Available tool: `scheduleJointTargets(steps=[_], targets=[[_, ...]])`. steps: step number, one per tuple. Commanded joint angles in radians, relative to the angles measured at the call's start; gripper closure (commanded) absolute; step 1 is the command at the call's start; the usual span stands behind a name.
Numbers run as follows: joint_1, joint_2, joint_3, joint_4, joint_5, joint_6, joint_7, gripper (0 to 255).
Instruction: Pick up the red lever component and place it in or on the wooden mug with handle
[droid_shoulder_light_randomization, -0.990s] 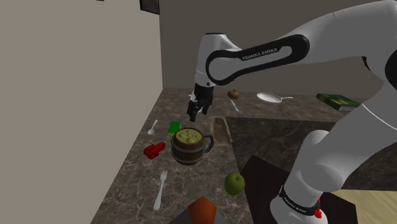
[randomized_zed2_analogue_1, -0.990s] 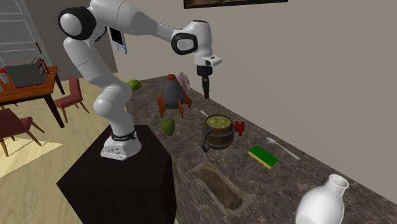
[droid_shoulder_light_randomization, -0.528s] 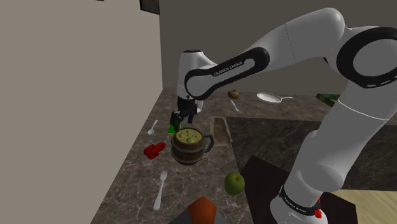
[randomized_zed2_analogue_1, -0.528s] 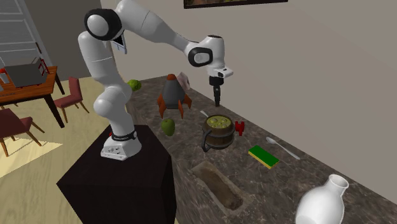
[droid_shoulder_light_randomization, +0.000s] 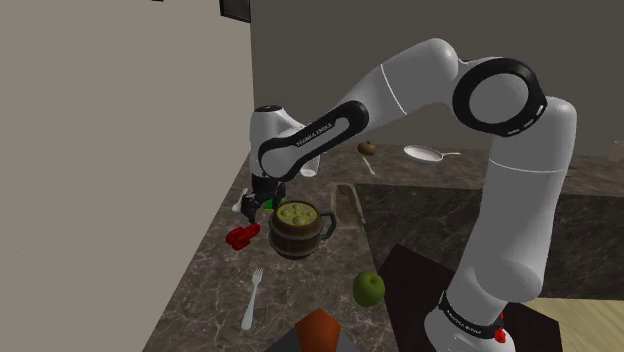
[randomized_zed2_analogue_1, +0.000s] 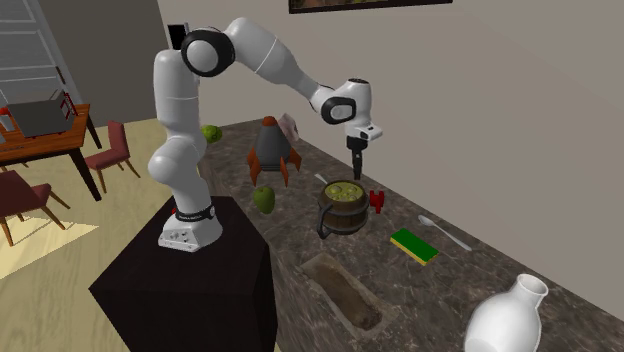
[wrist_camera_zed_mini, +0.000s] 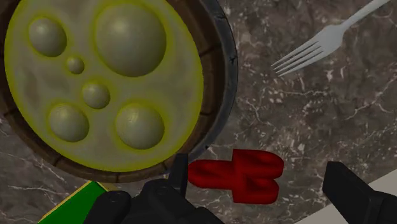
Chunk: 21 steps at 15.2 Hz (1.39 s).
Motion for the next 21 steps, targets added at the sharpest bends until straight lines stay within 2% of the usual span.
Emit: scheduleJointTargets(steps=[1, 8, 16, 21], targets=[[0.009, 0.089, -0.004, 0.073, -0.019, 0.01, 0.027, 0], [0.061, 0.373, -0.025, 0.342, -0.061, 0.006, 0.108, 0], [0.069, 0.445, -0.035, 0.347, -0.073, 0.072, 0.115, 0], [0.069, 0.445, -0.035, 0.347, -0.072, 0.072, 0.115, 0]])
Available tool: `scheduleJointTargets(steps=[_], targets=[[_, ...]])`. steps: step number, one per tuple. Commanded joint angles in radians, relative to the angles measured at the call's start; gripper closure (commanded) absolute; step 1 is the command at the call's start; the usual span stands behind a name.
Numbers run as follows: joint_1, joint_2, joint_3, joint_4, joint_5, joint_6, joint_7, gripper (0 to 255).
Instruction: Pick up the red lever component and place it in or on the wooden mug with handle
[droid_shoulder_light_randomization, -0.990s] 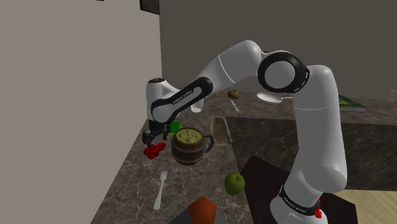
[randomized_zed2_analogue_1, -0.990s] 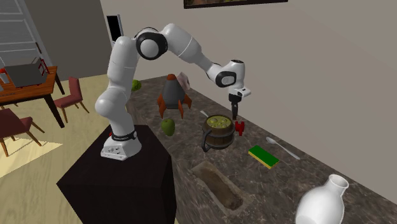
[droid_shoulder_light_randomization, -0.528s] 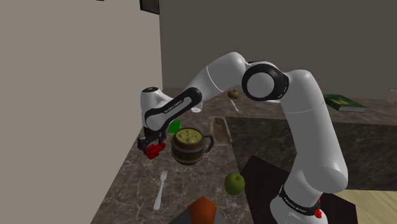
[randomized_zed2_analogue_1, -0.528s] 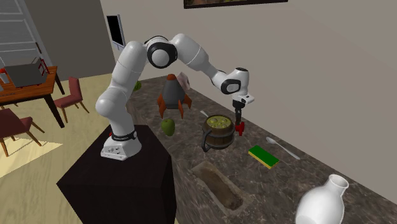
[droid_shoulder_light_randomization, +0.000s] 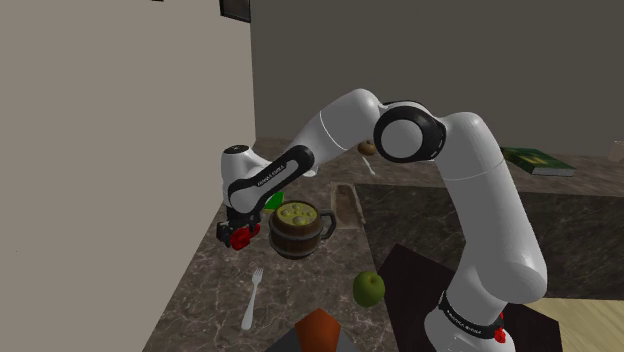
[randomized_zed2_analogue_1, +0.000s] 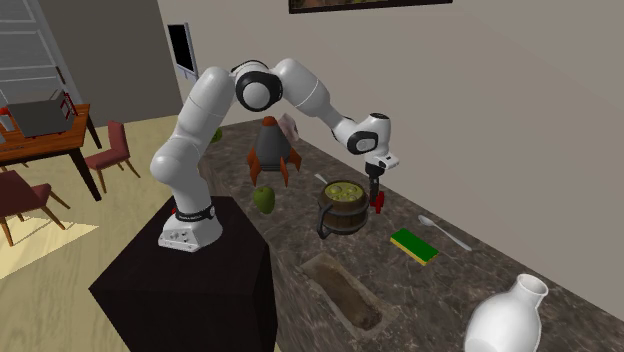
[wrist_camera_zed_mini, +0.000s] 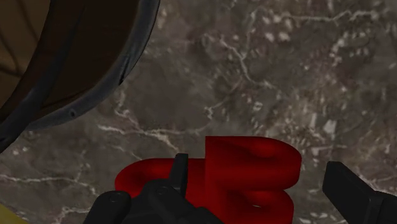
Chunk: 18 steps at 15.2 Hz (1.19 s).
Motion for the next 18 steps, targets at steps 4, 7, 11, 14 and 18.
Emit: scheduleJointTargets(steps=[4, 7, 11, 14, 18], targets=[[0.0, 0.0, 0.0, 0.0, 0.0, 0.0, 0.0, 255], [0.0, 0.0, 0.0, 0.0, 0.0, 0.0, 0.0, 255], [0.0, 0.0, 0.0, 0.0, 0.0, 0.0, 0.0, 255], [-0.001, -0.009, 0.001, 0.0, 0.001, -0.009, -0.001, 255], [-0.004, -0.043, 0.006, 0.003, 0.007, -0.045, -0.005, 255]])
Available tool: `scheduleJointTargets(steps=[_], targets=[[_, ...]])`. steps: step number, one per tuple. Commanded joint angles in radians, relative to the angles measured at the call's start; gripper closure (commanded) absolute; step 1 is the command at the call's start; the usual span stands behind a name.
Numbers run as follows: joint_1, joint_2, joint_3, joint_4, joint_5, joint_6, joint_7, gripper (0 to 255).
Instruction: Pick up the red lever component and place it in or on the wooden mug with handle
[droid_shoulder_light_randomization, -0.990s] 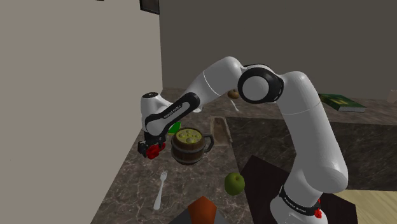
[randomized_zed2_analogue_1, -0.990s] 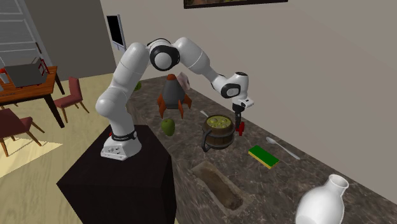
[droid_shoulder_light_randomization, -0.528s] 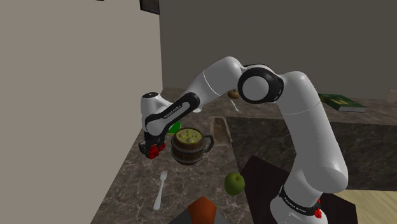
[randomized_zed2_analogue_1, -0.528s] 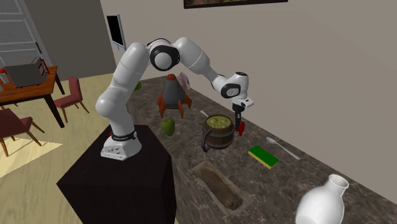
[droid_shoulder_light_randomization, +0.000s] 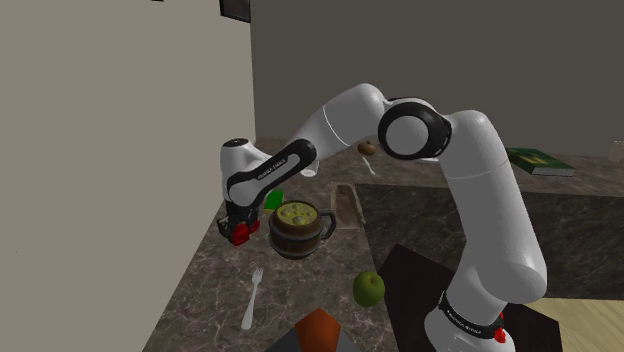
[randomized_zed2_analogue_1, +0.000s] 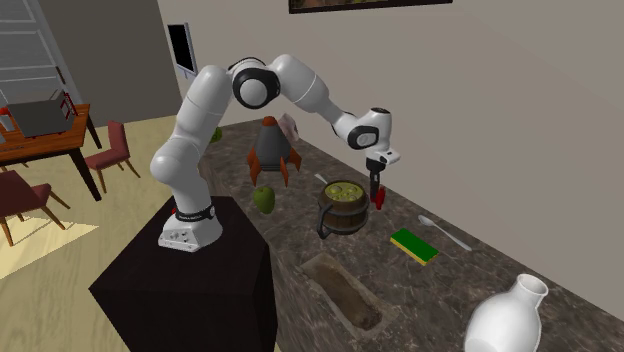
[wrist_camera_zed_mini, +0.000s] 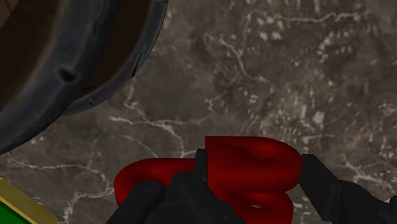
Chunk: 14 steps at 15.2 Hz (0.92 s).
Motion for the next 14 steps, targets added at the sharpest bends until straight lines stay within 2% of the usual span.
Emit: scheduleJointTargets(steps=[1, 14], targets=[[-0.001, -0.02, 0.003, 0.001, 0.003, -0.021, 0.0, 255], [-0.008, -0.114, 0.015, 0.039, 0.022, -0.151, -0.012, 255]])
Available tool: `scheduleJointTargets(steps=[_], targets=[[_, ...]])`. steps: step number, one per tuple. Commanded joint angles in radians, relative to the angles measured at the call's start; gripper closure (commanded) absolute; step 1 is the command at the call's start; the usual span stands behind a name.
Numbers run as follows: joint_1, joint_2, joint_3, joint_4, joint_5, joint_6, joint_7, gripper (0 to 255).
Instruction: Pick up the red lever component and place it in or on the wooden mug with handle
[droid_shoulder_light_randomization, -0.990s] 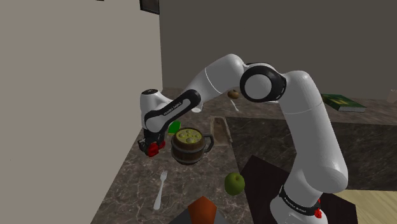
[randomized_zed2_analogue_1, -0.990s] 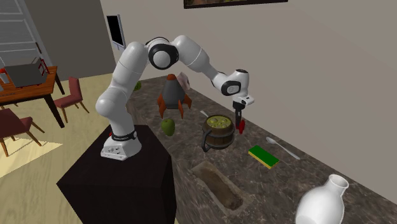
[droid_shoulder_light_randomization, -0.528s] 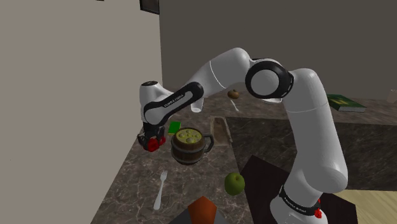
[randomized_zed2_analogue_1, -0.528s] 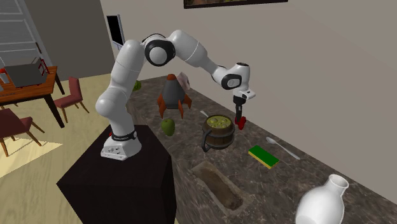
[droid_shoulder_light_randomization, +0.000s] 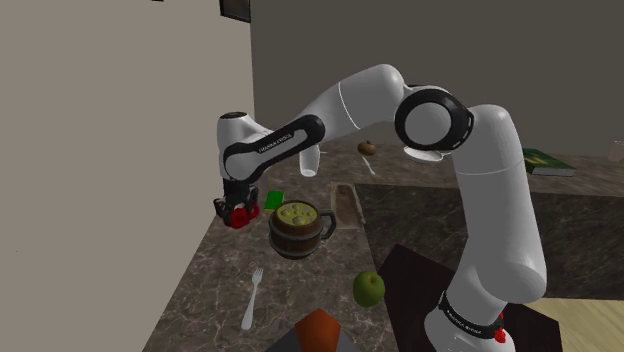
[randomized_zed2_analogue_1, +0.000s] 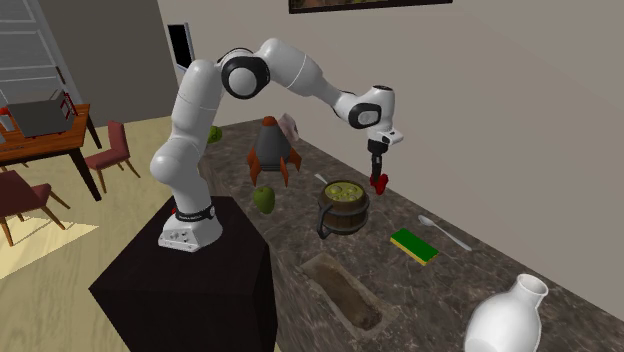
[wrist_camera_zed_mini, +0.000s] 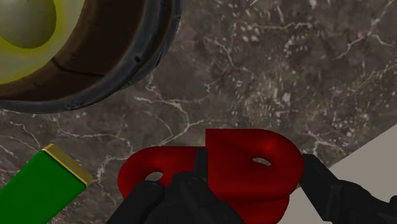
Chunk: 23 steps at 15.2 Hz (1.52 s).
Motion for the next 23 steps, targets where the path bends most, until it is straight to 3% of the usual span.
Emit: scheduleJointTargets(steps=[1, 23], targets=[[-0.001, -0.009, 0.001, 0.013, 0.002, -0.022, -0.002, 255], [-0.003, -0.098, 0.012, 0.176, 0.023, -0.273, -0.015, 255]])
